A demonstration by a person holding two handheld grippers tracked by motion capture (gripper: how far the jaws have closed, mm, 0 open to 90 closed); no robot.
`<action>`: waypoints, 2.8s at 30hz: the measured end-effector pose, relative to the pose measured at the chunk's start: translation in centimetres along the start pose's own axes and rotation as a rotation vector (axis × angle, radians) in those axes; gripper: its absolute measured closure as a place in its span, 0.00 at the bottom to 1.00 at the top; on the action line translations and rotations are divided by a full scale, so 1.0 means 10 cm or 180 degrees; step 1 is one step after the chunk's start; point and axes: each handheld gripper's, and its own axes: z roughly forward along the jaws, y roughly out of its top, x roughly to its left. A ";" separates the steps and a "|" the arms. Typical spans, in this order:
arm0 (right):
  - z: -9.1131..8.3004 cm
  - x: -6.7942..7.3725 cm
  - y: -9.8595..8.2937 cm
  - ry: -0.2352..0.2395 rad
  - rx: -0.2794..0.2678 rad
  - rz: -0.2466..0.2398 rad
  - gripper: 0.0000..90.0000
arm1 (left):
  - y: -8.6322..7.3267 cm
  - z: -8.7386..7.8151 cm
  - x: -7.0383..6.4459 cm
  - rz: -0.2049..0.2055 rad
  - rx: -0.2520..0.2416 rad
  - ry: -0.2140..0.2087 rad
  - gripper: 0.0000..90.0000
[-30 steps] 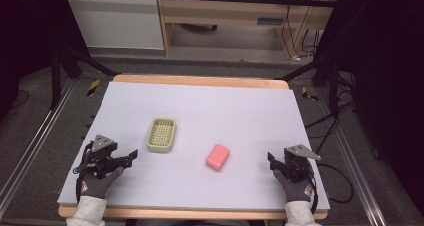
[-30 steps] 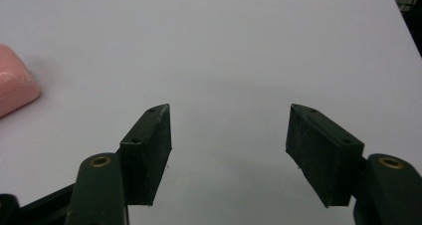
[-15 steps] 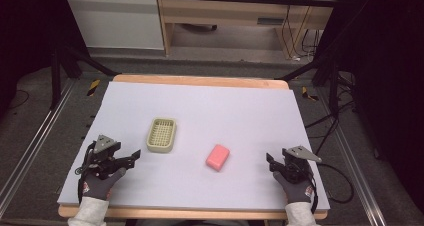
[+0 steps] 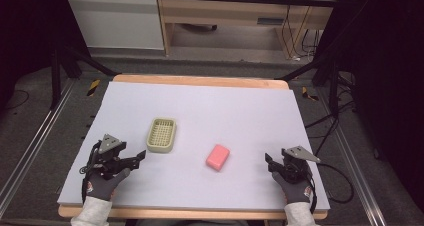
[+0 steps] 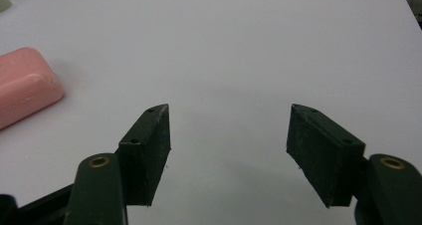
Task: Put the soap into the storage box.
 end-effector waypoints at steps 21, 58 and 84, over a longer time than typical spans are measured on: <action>-0.01 -0.01 0.01 0.0006 -0.0046 -0.0012 0.37 | 0.22 0.09 -0.21 0.0150 -0.0016 -0.0106 0.22; 0.00 0.02 0.02 0.0039 -0.0002 -0.0039 0.38 | 0.57 0.35 -0.77 0.0391 -0.0075 -0.0330 0.22; 0.00 0.02 0.02 0.0017 -0.0010 -0.0067 0.38 | 0.66 0.60 -1.13 0.0552 0.0007 -0.0508 0.22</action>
